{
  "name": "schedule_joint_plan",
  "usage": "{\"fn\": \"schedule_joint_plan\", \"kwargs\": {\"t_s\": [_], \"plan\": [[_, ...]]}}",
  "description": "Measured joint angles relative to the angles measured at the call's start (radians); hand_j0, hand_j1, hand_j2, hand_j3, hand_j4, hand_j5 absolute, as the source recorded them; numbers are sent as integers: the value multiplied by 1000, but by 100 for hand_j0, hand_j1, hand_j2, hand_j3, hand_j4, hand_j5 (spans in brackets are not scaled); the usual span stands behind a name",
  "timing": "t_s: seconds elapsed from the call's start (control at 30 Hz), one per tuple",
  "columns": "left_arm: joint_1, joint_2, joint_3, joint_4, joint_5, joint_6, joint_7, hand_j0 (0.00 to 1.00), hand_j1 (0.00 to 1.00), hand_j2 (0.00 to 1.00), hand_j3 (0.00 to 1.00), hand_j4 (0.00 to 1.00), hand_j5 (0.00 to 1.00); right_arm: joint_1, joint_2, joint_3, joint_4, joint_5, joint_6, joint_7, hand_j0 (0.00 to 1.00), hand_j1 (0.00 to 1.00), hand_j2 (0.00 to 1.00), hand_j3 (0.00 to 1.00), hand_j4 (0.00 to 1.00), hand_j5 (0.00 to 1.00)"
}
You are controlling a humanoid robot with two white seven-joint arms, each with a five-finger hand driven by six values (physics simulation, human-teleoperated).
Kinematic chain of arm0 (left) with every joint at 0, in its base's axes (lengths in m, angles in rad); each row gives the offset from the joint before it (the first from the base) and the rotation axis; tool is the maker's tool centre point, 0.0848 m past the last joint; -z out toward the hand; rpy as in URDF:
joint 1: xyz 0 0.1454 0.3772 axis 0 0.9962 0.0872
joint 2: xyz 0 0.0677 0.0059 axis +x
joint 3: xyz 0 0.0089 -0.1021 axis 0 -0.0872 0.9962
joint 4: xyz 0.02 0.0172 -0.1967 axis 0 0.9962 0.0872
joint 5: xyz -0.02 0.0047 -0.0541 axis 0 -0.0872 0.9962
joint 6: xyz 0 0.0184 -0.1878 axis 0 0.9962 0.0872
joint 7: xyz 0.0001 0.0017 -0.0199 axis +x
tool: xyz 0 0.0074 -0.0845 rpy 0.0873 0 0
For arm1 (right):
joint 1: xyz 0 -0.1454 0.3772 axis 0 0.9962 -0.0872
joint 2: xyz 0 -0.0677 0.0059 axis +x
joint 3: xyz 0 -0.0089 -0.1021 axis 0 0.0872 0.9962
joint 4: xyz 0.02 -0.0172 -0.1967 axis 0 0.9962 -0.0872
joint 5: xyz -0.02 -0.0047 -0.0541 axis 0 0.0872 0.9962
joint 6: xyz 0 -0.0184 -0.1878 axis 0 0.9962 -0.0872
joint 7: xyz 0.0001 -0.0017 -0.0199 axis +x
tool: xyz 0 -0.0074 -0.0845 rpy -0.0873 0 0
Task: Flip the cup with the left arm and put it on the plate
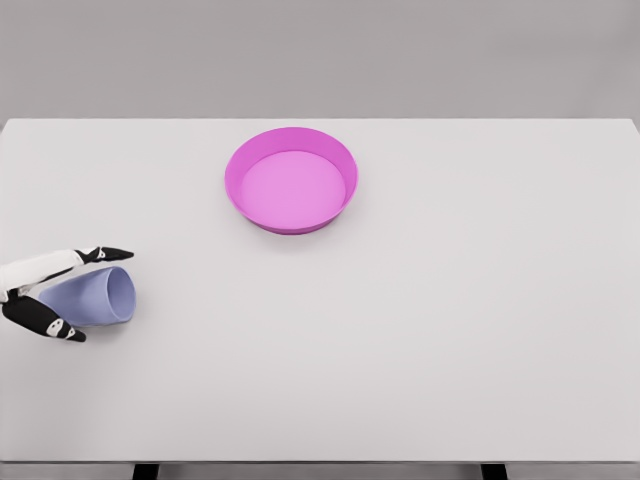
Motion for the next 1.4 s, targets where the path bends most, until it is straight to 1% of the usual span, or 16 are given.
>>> {"fn": "schedule_joint_plan", "kwargs": {"t_s": [0.13, 0.17, 0.23, 0.27, 0.3, 0.4, 0.43, 0.57, 0.63, 0.73, 0.97, 1.13, 1.23, 1.3, 1.37, 1.4], "plan": [[6, -10, -1, -1, 6, 12, 1, 82, 82, 82, 82, 82, 82, 0, 0, 0, 0, 0, 0, 0, 100, 100, 100, 100, 100, 100], [8, -11, -1, -2, 8, 16, 1, 82, 82, 82, 82, 82, 82, 0, 0, 0, 0, -1, 0, 0, 100, 100, 100, 100, 100, 100], [11, -13, -2, -3, 16, 21, 1, 72, 72, 72, 72, 72, 72, 0, 0, 0, 0, 0, 0, 0, 100, 100, 100, 100, 100, 100], [20, -13, -3, -3, 24, 22, 1, 72, 72, 72, 72, 72, 72, 0, 0, 0, 0, 0, 0, 0, 100, 100, 100, 100, 100, 100], [20, -14, -3, -3, 31, 23, 1, 69, 69, 69, 69, 69, 69, 0, 0, 0, 0, 0, 0, 0, 100, 100, 100, 100, 100, 100], [20, -15, -3, -3, 49, 24, 2, 66, 66, 66, 66, 66, 66, 0, 0, 0, 0, -1, 0, 0, 100, 100, 100, 100, 100, 100], [20, -18, -3, -3, 57, 24, 2, 64, 64, 64, 64, 64, 64, 0, 0, 0, 0, -1, 0, 0, 100, 100, 100, 100, 100, 100], [18, -25, 0, -3, 89, 23, 3, 60, 60, 60, 60, 60, 60, 0, 0, 0, 0, -1, 0, 0, 100, 100, 100, 100, 100, 100], [14, -27, 2, -4, 115, 18, 3, 55, 55, 55, 55, 55, 55, 0, 0, 0, 0, -1, 0, 0, 100, 100, 100, 100, 100, 100], [5, -36, 5, -4, 160, -4, 3, 54, 54, 54, 54, 54, 54, 0, 0, 0, 0, -1, 0, 0, 100, 100, 100, 100, 100, 100], [2, -63, 37, -5, 266, -127, 2, 55, 55, 55, 55, 55, 55, 0, 0, 0, 0, -1, 0, 0, 100, 100, 100, 100, 100, 100], [-29, -138, 49, -4, 333, -163, 2, 56, 56, 56, 56, 56, 56, 0, 0, 0, 0, 0, 0, 0, 100, 100, 100, 100, 100, 100], [-37, -183, 50, -3, 372, -168, 2, 56, 56, 56, 56, 56, 56, 0, 0, 0, 0, 0, 0, 0, 100, 100, 100, 100, 100, 100], [-67, -219, 48, 1, 408, -169, 2, 56, 56, 56, 56, 56, 56, 0, 0, 0, 0, -1, 0, 0, 100, 100, 100, 100, 100, 100], [-77, -253, 46, 4, 447, -169, 1, 56, 56, 56, 56, 56, 56, 0, 0, 0, 0, 0, 0, 0, 100, 100, 100, 100, 100, 100], [-97, -272, 44, 6, 466, -169, 1, 55, 55, 55, 55, 55, 55, 0, 0, 0, 0, 0, 0, 0, 100, 100, 100, 100, 100, 100]]}}
